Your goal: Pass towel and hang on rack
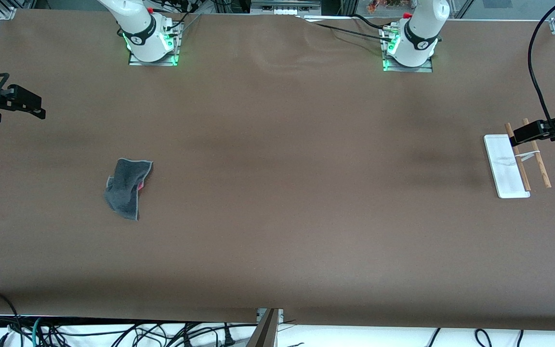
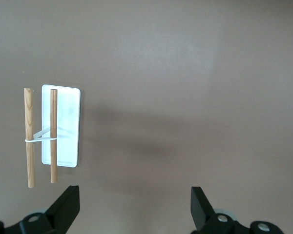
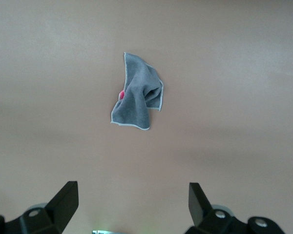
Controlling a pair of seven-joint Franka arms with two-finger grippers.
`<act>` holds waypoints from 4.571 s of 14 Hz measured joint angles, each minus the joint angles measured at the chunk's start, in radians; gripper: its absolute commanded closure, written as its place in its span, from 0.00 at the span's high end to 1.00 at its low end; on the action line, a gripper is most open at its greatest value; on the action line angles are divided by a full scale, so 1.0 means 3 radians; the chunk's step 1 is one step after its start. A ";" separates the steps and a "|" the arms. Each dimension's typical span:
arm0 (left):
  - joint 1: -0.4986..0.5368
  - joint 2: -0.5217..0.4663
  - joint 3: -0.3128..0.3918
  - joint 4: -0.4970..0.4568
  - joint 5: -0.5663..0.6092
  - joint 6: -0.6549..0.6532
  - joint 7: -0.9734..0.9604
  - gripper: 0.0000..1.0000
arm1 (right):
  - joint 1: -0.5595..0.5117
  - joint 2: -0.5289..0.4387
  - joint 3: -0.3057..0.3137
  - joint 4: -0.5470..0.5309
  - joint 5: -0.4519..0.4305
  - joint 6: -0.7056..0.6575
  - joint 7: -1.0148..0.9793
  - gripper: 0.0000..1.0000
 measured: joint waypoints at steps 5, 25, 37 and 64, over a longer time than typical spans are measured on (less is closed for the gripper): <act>-0.0003 0.0006 -0.0010 0.0001 0.0000 0.0000 0.0000 1.00 | 0.0000 0.0000 0.0000 0.0000 0.0000 0.0000 0.0000 1.00; -0.0012 0.0033 -0.0037 0.0117 0.0000 0.0000 0.0000 1.00 | 0.0020 0.0127 0.0010 -0.0004 -0.0045 0.0239 0.0001 1.00; -0.0012 0.0035 -0.0035 0.0122 0.0000 0.0000 0.0000 1.00 | 0.0182 0.1307 0.0015 -0.0128 -0.0070 0.1301 0.0001 1.00; -0.0010 0.0084 -0.0029 0.0122 0.0031 0.0098 0.0000 1.00 | 0.0230 0.2210 0.0015 -0.0477 -0.0071 0.2968 -0.0004 0.48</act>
